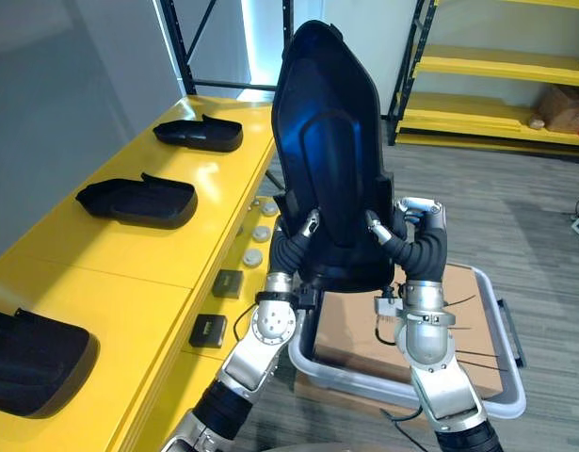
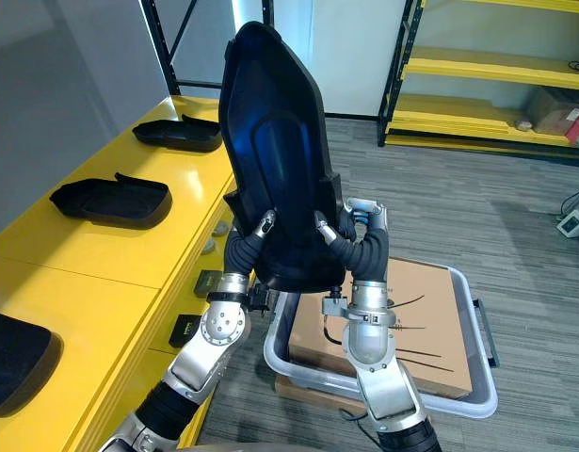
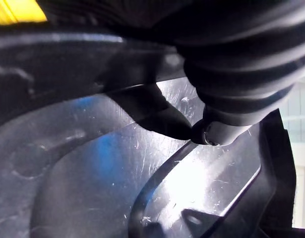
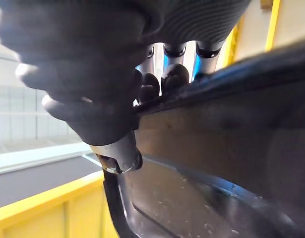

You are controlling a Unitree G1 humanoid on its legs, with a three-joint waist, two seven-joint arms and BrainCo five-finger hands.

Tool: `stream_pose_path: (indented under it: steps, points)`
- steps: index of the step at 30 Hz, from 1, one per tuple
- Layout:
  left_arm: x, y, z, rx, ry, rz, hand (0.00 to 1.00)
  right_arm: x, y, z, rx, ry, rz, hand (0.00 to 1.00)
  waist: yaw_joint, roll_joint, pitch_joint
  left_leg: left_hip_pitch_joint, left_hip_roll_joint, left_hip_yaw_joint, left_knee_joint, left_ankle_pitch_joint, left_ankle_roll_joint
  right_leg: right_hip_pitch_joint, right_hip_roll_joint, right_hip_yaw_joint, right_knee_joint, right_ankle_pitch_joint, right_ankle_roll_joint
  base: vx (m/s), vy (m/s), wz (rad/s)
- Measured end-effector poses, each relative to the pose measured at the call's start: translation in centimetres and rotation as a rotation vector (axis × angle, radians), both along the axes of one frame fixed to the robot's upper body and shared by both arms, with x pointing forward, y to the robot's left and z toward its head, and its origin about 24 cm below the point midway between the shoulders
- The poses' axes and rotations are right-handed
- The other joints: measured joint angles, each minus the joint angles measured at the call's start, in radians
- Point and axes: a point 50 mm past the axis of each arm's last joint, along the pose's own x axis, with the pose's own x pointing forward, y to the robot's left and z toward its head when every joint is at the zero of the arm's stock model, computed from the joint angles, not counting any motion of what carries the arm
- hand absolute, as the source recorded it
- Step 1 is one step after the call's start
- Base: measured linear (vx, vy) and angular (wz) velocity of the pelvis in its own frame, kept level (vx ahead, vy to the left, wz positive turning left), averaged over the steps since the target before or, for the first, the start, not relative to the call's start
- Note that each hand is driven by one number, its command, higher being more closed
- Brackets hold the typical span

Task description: Walk over and take plastic housings, then place them on the shelf

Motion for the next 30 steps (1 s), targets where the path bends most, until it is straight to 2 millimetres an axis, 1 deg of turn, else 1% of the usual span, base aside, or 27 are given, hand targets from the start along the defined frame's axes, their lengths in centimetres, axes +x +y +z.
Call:
stream_pose_path:
  steps: [1,2,4,6,7,9,11,12,13,14,15,16,17,18,19,20,21,22,24,25,26,28,29,30]
  points:
    - [0.0,0.1,0.0,0.006,-0.003,0.003,1.0,-0.2,-0.2,0.5,0.003,-0.025,0.001,0.0,0.0,0.0,0.0,0.0,0.0,-0.001,-0.001,0.0,0.001,0.0,0.0,-0.001,-0.001,0.0,0.0,0.0,0.0,0.0]
    - [0.0,0.2,-0.1,0.02,-0.007,0.009,1.0,-0.9,-0.6,1.6,0.023,-0.092,0.004,0.0,0.0,-0.001,-0.001,0.0,0.0,-0.002,-0.003,0.001,0.002,0.001,0.0,-0.001,-0.003,0.0,0.0,0.0,0.0,0.0]
    - [-0.1,0.4,-0.4,0.026,0.007,0.01,1.0,-1.4,-1.2,2.6,0.032,-0.149,0.002,0.0,-0.001,-0.002,-0.001,0.001,-0.001,-0.002,-0.006,0.003,0.004,0.001,-0.001,-0.002,-0.004,0.0,0.001,0.0,0.0,0.0]
    - [-0.5,1.1,-1.4,0.038,0.042,0.039,1.0,-1.8,-3.1,3.9,0.07,-0.229,-0.058,0.0,-0.006,-0.006,-0.004,0.003,-0.001,-0.003,-0.012,0.005,0.008,0.001,-0.001,-0.002,-0.005,0.0,0.001,0.0,0.0,0.0]
    - [-0.5,1.4,-1.7,0.039,0.052,0.05,1.0,-1.8,-3.7,4.1,0.078,-0.243,-0.081,0.0,-0.009,-0.007,-0.005,0.003,-0.002,-0.003,-0.012,0.006,0.008,0.001,-0.001,-0.002,-0.006,0.001,0.001,0.0,0.0,0.0]
    - [-0.6,2.7,-2.4,0.039,0.085,0.103,1.0,-2.3,-5.7,4.6,0.115,-0.282,-0.156,0.0,-0.015,-0.009,-0.006,0.003,-0.002,-0.004,-0.013,0.006,0.008,0.001,0.0,-0.003,-0.007,0.001,0.001,0.0,0.0,0.0]
    - [-0.7,4.3,-3.2,0.038,0.119,0.166,1.0,-3.1,-7.6,5.2,0.162,-0.338,-0.223,0.0,-0.028,-0.009,-0.006,0.003,-0.002,-0.005,-0.013,0.006,0.008,0.001,0.0,-0.004,-0.01,0.001,0.001,0.0,0.0,0.0]
    - [-0.9,5.1,-3.6,0.036,0.137,0.197,1.0,-3.7,-8.8,5.3,0.184,-0.364,-0.269,0.0,-0.031,-0.009,-0.006,0.004,-0.001,-0.005,-0.014,0.005,0.008,0.0,0.005,-0.004,-0.011,0.001,0.001,0.0,0.0,0.0]
    - [-1.0,5.4,-3.8,0.034,0.145,0.211,1.0,-4.0,-9.4,5.3,0.187,-0.371,-0.299,0.0,-0.031,-0.009,-0.006,0.004,-0.001,-0.005,-0.014,0.005,0.008,-0.001,0.005,-0.004,-0.012,0.001,0.001,0.0,0.0,0.0]
    - [-1.2,6.0,-4.2,0.029,0.16,0.236,1.0,-4.7,-10.6,5.0,0.208,-0.375,-0.359,0.0,-0.031,-0.009,-0.006,0.003,-0.002,-0.005,-0.015,0.005,0.007,-0.001,0.005,-0.004,-0.013,0.001,0.001,0.0,0.0,0.0]
    - [-1.3,6.3,-4.3,0.027,0.168,0.251,1.0,-5.0,-11.2,4.7,0.219,-0.37,-0.393,0.0,-0.031,-0.009,-0.006,0.003,-0.002,-0.005,-0.015,0.005,0.007,-0.001,0.005,-0.004,-0.013,0.001,0.001,0.0,0.0,0.0]
    - [-1.5,7.0,-4.6,0.026,0.181,0.277,1.0,-5.7,-12.2,4.0,0.242,-0.347,-0.456,0.0,-0.034,-0.009,-0.006,0.003,-0.001,-0.005,-0.015,0.005,0.007,-0.002,0.006,-0.004,-0.013,0.001,0.001,0.0,0.0,0.0]
    - [-1.8,7.6,-4.9,0.024,0.19,0.303,1.0,-6.3,-13.3,2.9,0.256,-0.303,-0.525,0.0,-0.039,-0.009,-0.006,0.002,-0.001,-0.005,-0.015,0.005,0.007,-0.003,0.006,-0.003,-0.014,0.001,0.001,0.0,0.0,0.0]
    - [-2.0,7.9,-4.9,0.02,0.192,0.318,1.0,-6.4,-14.0,2.0,0.261,-0.259,-0.565,0.0,-0.045,-0.009,-0.006,0.001,-0.001,-0.005,-0.015,0.005,0.007,-0.004,0.006,-0.003,-0.014,0.001,0.001,0.0,0.0,0.0]
    - [-2.5,8.7,-4.9,0.012,0.193,0.35,1.0,-6.6,-15.4,-0.2,0.271,-0.148,-0.642,0.0,-0.055,-0.011,-0.006,0.0,-0.001,-0.004,-0.015,0.005,0.007,-0.005,0.006,-0.003,-0.014,0.001,0.001,0.0,-0.004,-0.04]
    - [-3.0,9.3,-4.9,0.006,0.193,0.376,1.0,-7.0,-16.7,-3.2,0.292,0.006,-0.718,0.0,-0.056,-0.01,-0.006,-0.001,-0.001,-0.002,-0.015,0.004,0.007,-0.007,0.006,-0.001,-0.014,0.001,0.001,0.0,-0.002,-0.04]
    - [-3.2,9.4,-4.9,0.003,0.193,0.38,1.0,-7.3,-17.4,-5.0,0.308,0.098,-0.759,0.0,-0.056,-0.01,-0.006,-0.001,-0.001,-0.001,-0.015,0.004,0.007,-0.008,0.006,0.0,-0.014,0.001,0.001,0.0,0.0,-0.04]
    - [-3.5,9.9,-4.8,-0.001,0.193,0.403,1.0,-8.3,-18.3,-8.8,0.345,0.281,-0.829,0.0,-0.056,-0.008,-0.005,-0.002,0.0,0.0,-0.015,0.004,0.007,-0.009,0.007,0.0,-0.013,0.001,0.001,0.0,0.0,0.0]
    - [-4.0,10.3,-4.8,-0.011,0.189,0.426,1.0,-10.4,-19.0,-14.5,0.424,0.562,-0.904,0.0,-0.056,-0.002,-0.004,-0.004,0.0,0.001,-0.014,0.004,0.007,-0.012,0.007,0.001,-0.012,0.001,0.001,0.0,0.0,0.0]
    - [-4.3,10.6,-4.8,-0.015,0.19,0.441,1.0,-12.0,-18.8,-17.8,0.486,0.728,-0.936,0.0,-0.055,0.005,0.0,-0.005,0.0,0.001,-0.014,0.004,0.006,-0.013,0.007,0.001,-0.011,0.001,0.001,0.0,0.0,0.0]
    - [-4.5,10.9,-4.9,-0.017,0.192,0.454,1.0,-13.1,-18.5,-20.0,0.535,0.833,-0.945,0.0,-0.055,0.013,0.002,-0.005,0.0,0.002,-0.014,0.004,0.006,-0.014,0.007,0.002,-0.01,0.0,0.002,0.0,0.0,0.0]
    - [-4.8,11.1,-5.2,-0.023,0.204,0.468,1.0,-15.2,-17.4,-23.5,0.604,1.021,-0.944,0.0,-0.055,0.02,0.007,-0.005,0.001,0.005,-0.014,0.004,0.006,-0.016,0.007,0.003,-0.008,0.0,0.002,0.0,0.0,-0.02]
    - [-4.9,11.1,-5.3,-0.027,0.207,0.468,1.0,-16.9,-16.1,-26.1,0.633,1.177,-0.906,0.0,-0.053,0.027,0.008,-0.002,0.001,0.007,-0.014,0.004,0.006,-0.008,0.006,0.003,-0.003,-0.001,0.001,0.0,0.0,0.0]
    - [-5.0,11.1,-5.3,-0.026,0.208,0.468,1.0,-17.4,-15.5,-27.1,0.653,1.237,-0.883,0.0,-0.053,0.029,0.011,0.001,0.002,0.008,-0.014,0.004,0.006,-0.004,0.006,0.002,-0.001,-0.002,0.0,0.0,0.0,0.05]
